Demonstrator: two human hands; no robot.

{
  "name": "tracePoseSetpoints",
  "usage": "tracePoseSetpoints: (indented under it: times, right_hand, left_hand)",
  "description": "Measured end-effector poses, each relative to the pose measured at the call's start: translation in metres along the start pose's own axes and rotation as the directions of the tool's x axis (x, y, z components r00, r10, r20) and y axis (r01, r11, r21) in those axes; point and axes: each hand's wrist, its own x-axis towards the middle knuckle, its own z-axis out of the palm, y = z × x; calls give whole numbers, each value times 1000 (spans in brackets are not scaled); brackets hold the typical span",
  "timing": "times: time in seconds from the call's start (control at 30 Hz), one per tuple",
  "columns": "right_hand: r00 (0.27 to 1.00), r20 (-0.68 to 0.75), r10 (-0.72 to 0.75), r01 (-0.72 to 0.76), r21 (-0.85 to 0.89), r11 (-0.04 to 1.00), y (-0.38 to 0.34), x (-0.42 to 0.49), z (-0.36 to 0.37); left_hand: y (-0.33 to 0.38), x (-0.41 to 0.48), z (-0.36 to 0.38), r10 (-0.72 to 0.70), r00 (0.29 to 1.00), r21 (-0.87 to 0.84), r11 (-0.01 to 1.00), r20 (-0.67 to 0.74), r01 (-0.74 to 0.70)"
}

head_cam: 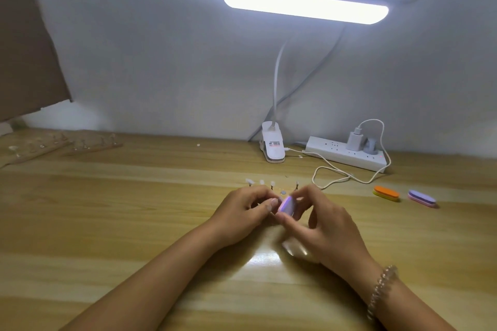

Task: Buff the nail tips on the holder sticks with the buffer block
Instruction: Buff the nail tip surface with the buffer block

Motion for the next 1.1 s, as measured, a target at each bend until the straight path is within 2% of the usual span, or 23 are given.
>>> tracePoseSetpoints:
  times: [0.07,0.13,0.2,0.37,0.5,0.63,0.77,0.93,1.1]
  right_hand:
    - [993,-111,48,-41,71,997,2,3,-3]
    - [987,-152,61,-47,94,994,3,5,-6]
    - [992,-127,24,-14,74,997,1,3,-5]
    - [992,31,-125,127,-66,990,-7,-3,0]
    - [999,-32,-24,22,-41,999,-1,2,-2]
    - [995,28,-97,99,-90,991,-6,-3,2]
    - [999,-26,24,-25,-26,999,0,4,-1]
    - [997,24,-70,70,-30,997,-4,-2,0]
    - [997,-34,67,-68,-28,997,5,5,-1]
  left_hand:
    - [1,0,2,-6,1000,-43,999,3,6]
    - [2,-1,3,-26,1000,-102,994,7,27]
    - [2,-1,2,-12,1000,-98,995,2,12]
    - [1,-1,0,29,999,39,999,28,-30]
    - [1,0,2,27,999,96,995,30,-30]
    - [0,-2,1,20,999,44,999,38,-22]
    - [-1,0,2,30,999,38,999,39,-32]
    - [-1,-2,2,45,999,50,998,30,-46]
    - [0,0,3,57,998,59,997,27,-58]
